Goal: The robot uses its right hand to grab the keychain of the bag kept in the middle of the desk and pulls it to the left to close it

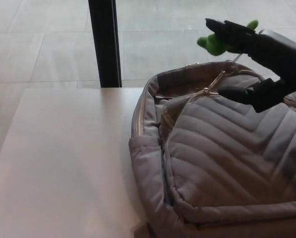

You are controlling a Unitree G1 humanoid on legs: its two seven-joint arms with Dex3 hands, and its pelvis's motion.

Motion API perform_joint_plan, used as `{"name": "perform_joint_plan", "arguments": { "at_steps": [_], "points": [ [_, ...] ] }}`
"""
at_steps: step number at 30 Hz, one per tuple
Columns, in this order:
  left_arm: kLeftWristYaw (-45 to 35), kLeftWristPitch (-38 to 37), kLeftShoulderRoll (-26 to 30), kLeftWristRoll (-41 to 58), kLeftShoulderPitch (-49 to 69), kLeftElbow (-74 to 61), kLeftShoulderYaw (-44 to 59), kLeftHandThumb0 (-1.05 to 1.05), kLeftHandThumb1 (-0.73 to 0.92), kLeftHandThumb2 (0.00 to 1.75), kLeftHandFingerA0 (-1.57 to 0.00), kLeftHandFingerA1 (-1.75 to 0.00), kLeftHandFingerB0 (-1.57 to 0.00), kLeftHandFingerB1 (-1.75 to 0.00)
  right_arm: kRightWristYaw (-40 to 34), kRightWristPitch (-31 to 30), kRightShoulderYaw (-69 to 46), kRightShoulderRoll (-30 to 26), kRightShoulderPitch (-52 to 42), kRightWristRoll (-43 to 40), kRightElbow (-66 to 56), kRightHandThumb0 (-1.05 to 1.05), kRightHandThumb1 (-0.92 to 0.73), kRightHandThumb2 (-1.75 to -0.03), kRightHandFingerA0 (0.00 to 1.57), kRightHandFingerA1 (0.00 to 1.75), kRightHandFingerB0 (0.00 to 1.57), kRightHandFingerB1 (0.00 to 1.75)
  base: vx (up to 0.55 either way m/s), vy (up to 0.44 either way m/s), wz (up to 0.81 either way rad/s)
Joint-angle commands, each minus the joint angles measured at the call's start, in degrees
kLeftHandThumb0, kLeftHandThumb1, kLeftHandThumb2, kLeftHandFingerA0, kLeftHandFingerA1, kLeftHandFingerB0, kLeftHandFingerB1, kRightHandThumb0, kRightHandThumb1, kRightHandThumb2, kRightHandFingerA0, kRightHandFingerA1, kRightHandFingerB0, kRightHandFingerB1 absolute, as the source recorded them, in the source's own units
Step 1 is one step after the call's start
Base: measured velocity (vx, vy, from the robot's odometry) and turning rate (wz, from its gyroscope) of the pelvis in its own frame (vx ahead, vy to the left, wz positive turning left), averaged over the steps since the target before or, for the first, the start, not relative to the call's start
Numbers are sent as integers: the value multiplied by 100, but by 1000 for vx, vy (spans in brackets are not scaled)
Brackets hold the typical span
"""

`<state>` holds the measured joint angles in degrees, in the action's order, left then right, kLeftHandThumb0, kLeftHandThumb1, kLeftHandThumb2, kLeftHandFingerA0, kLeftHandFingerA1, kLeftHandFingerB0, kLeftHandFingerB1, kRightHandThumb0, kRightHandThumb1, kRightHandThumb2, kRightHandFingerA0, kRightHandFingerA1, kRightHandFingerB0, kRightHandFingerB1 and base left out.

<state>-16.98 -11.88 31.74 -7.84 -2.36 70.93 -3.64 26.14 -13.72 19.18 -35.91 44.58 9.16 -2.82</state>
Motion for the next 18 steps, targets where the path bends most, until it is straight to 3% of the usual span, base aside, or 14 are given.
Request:
{"name": "perform_joint_plan", "arguments": {
  "at_steps": [1,2,3,5,8,9,10,12,13,14,15,16,17,18],
  "points": [
    [-233,-137,242,-2,49,-86,72,-71,52,69,-86,-108,-80,-96,1293,-491,-135,-410,-101,-478,-623,-89,-84,-66,22,35,0,16,0,0,0],
    [-251,-156,253,16,62,-79,92,-72,52,67,-86,-108,-81,-97,1409,-740,-98,-332,-29,-604,-692,-87,-81,-65,16,35,0,21,0,0,0],
    [-197,-111,263,-65,46,-79,26,-66,54,70,-87,-105,-83,-93,1488,-956,-16,-231,60,-661,-813,-92,-66,-105,8,26,7,11,0,0,0],
    [-166,-24,254,-97,34,-74,-1,-65,51,73,-85,-106,-82,-94,1494,-818,-99,99,28,-1031,-754,-99,-67,-99,0,7,0,0,0,0,0],
    [-121,114,234,-87,-6,-11,14,-66,48,71,-87,-108,-81,-98,1543,-1277,-138,566,111,-1424,-789,-103,-67,-100,0,7,0,0,0,0,0],
    [-120,128,215,-63,-18,5,35,-68,37,95,-87,-99,-84,-93,1582,-1481,-92,639,190,-1440,-832,-101,-67,-101,1,12,0,3,0,0,0],
    [-120,41,238,-109,-2,17,-5,-64,49,70,-87,-103,-84,-93,1612,-1694,-80,717,240,-1481,-883,-105,-69,-99,10,14,0,0,0,0,0],
    [-70,-33,257,-214,4,22,-97,-67,52,69,-89,-102,-82,-92,1685,-2016,-143,897,289,-1700,-900,-101,-65,-97,6,14,0,4,0,0,0],
    [-116,-52,261,-182,17,2,-79,-68,41,98,-87,-98,-83,-92,1705,-2015,-154,914,294,-1701,-914,-90,-60,-98,2,25,0,12,0,0,0],
    [-165,-100,273,-151,30,-13,-59,-66,55,67,-87,-99,-82,-89,1723,-2000,-180,938,308,-1726,-920,-92,-60,-95,8,36,0,7,0,0,0],
    [-127,-109,274,-181,14,9,-84,-68,42,97,-85,-96,-81,-90,1753,-2108,-239,919,326,-1749,-939,-75,-74,-62,11,48,0,17,0,0,0],
    [-124,-49,271,-181,-1,16,-87,-67,55,66,-86,-101,-81,-91,1793,-2229,-275,844,352,-1744,-959,-79,-60,-97,19,55,0,15,0,0,0],
    [-139,3,257,-145,-9,25,-59,-69,54,65,-85,-103,-81,-92,1820,-2176,-323,759,333,-1712,-937,-70,-76,-63,29,46,2,23,0,0,0],
    [-154,20,241,-110,-7,32,-30,-69,54,65,-85,-103,-81,-92,1829,-2102,-366,714,309,-1694,-912,-70,-76,-63,29,46,2,23,0,0,0]
  ]
}}
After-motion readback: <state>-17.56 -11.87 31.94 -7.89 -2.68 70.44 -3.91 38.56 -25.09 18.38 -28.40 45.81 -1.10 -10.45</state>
